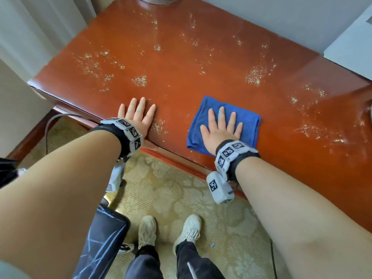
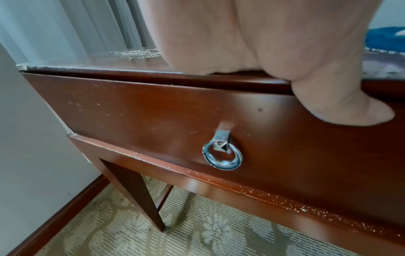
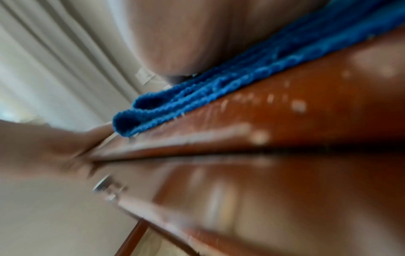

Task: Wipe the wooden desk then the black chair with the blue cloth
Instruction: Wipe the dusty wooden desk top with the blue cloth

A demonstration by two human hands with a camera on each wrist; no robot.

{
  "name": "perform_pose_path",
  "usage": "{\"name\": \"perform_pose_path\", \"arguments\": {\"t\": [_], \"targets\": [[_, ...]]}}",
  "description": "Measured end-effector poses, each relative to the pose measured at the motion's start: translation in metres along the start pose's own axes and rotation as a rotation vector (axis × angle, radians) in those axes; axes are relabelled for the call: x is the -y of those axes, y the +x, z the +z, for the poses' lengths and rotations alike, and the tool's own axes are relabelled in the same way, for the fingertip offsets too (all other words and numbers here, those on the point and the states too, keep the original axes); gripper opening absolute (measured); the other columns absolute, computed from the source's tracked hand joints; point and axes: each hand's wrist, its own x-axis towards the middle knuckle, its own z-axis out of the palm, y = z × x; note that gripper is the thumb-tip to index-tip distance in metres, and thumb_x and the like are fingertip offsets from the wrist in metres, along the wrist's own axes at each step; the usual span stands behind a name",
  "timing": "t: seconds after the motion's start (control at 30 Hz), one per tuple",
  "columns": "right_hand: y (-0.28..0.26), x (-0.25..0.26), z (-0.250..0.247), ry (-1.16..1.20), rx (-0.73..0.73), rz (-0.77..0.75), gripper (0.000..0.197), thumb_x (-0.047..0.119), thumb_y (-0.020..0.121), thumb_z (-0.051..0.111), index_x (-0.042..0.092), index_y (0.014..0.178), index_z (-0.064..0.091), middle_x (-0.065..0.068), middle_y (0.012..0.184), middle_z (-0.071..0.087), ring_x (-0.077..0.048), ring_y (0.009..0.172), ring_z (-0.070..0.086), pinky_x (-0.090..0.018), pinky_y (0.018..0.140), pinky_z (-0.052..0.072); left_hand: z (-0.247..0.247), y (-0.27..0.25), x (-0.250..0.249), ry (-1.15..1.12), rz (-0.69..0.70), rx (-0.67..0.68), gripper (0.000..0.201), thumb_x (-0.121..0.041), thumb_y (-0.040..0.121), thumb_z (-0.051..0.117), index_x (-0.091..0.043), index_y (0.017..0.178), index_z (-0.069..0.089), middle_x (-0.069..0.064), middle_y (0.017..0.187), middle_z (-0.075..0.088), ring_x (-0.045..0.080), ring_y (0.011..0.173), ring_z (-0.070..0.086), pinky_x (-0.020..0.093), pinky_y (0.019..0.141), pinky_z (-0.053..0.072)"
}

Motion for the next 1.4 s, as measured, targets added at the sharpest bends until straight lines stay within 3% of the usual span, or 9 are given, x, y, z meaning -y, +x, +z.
{"name": "perform_pose_path", "arguments": {"t": [0.13, 0.23, 0.37, 0.53, 0.63, 0.9, 1.0, 1.17, 1.4], "targets": [[-0.034, 0.009, 0.023, -0.124, -0.009, -0.239, 0.058, 0.053, 0.096, 0.005, 0.033, 0.147, -0.013, 0.006, 0.155, -0.022, -0.026, 0.141, -0.023, -0.049, 0.113, -0.013, 0.005, 0.002, 0.001, -0.002, 0.015, -0.037, 0.127, -0.079, 0.067, 0.054, -0.021, 0.144, -0.028, 0.010, 0.152, -0.030, 0.033, 0.141, -0.022, 0.051, 0.114, -0.006], [-0.051, -0.008, 0.033, -0.198, 0.038, -0.327, 0.075, 0.059, 0.075, -0.017, 0.034, 0.146, -0.015, 0.007, 0.155, -0.022, -0.021, 0.141, -0.024, -0.042, 0.111, -0.018, 0.003, 0.002, 0.004, 0.021, 0.036, -0.039, 0.125, -0.081, 0.067, 0.051, -0.021, 0.144, -0.028, 0.011, 0.152, -0.028, 0.034, 0.141, -0.020, 0.051, 0.114, -0.004], [-0.051, -0.041, 0.024, -0.094, 0.083, -0.170, 0.055, 0.050, 0.098, 0.006, 0.034, 0.146, -0.014, 0.008, 0.154, -0.024, -0.018, 0.141, -0.025, -0.040, 0.112, -0.016, -0.002, 0.004, 0.013, 0.089, 0.111, -0.044, 0.120, -0.081, 0.070, 0.046, -0.023, 0.142, -0.030, 0.010, 0.152, -0.029, 0.035, 0.141, -0.019, 0.051, 0.114, -0.004], [-0.025, -0.023, 0.009, 0.015, 0.064, 0.096, 0.056, 0.051, 0.098, 0.011, 0.036, 0.146, -0.014, 0.007, 0.154, -0.024, -0.024, 0.141, -0.023, -0.047, 0.114, -0.012, -0.004, 0.006, 0.018, 0.128, 0.133, -0.015, 0.118, -0.078, 0.072, 0.047, -0.024, 0.141, -0.032, 0.009, 0.151, -0.032, 0.035, 0.141, -0.021, 0.050, 0.114, -0.005], [-0.011, 0.005, 0.003, 0.060, 0.057, 0.141, 0.058, 0.052, 0.097, 0.010, 0.034, 0.146, -0.015, 0.005, 0.154, -0.026, -0.029, 0.141, -0.024, -0.051, 0.114, -0.012, -0.004, 0.008, 0.018, 0.118, 0.127, -0.004, 0.118, -0.075, 0.074, 0.050, -0.025, 0.141, -0.033, 0.009, 0.150, -0.033, 0.035, 0.140, -0.023, 0.051, 0.114, -0.007], [-0.043, 0.023, 0.025, -0.116, 0.016, -0.230, 0.059, 0.052, 0.097, 0.011, 0.032, 0.147, -0.014, 0.005, 0.154, -0.024, -0.027, 0.140, -0.025, -0.049, 0.113, -0.014, -0.007, 0.005, 0.016, 0.113, 0.118, 0.015, 0.120, -0.076, 0.073, 0.052, -0.026, 0.141, -0.032, 0.008, 0.150, -0.034, 0.034, 0.140, -0.024, 0.049, 0.114, -0.008], [-0.055, -0.004, 0.033, -0.204, 0.089, -0.371, 0.066, 0.060, 0.085, -0.006, 0.034, 0.146, -0.016, 0.011, 0.149, -0.030, -0.018, 0.139, -0.029, -0.040, 0.109, -0.022, -0.008, 0.003, 0.016, 0.101, 0.114, 0.021, 0.119, -0.075, 0.073, 0.053, -0.026, 0.142, -0.031, 0.007, 0.150, -0.034, 0.033, 0.140, -0.024, 0.049, 0.114, -0.008], [-0.040, -0.043, 0.014, -0.083, 0.112, -0.128, 0.056, 0.048, 0.099, 0.013, 0.035, 0.147, -0.013, 0.009, 0.153, -0.025, -0.019, 0.141, -0.025, -0.040, 0.113, -0.015, -0.010, 0.002, 0.016, 0.101, 0.109, 0.034, 0.117, -0.072, 0.075, 0.053, -0.026, 0.142, -0.032, 0.007, 0.150, -0.035, 0.032, 0.140, -0.025, 0.049, 0.114, -0.008], [-0.006, -0.009, -0.004, -0.020, 0.106, -0.014, 0.057, 0.050, 0.098, 0.011, 0.034, 0.147, -0.014, 0.006, 0.153, -0.026, -0.029, 0.140, -0.025, -0.051, 0.113, -0.011, -0.009, 0.003, 0.016, 0.099, 0.114, 0.026, 0.118, -0.073, 0.075, 0.054, -0.026, 0.142, -0.031, 0.008, 0.150, -0.034, 0.033, 0.140, -0.024, 0.050, 0.114, -0.008]]}}
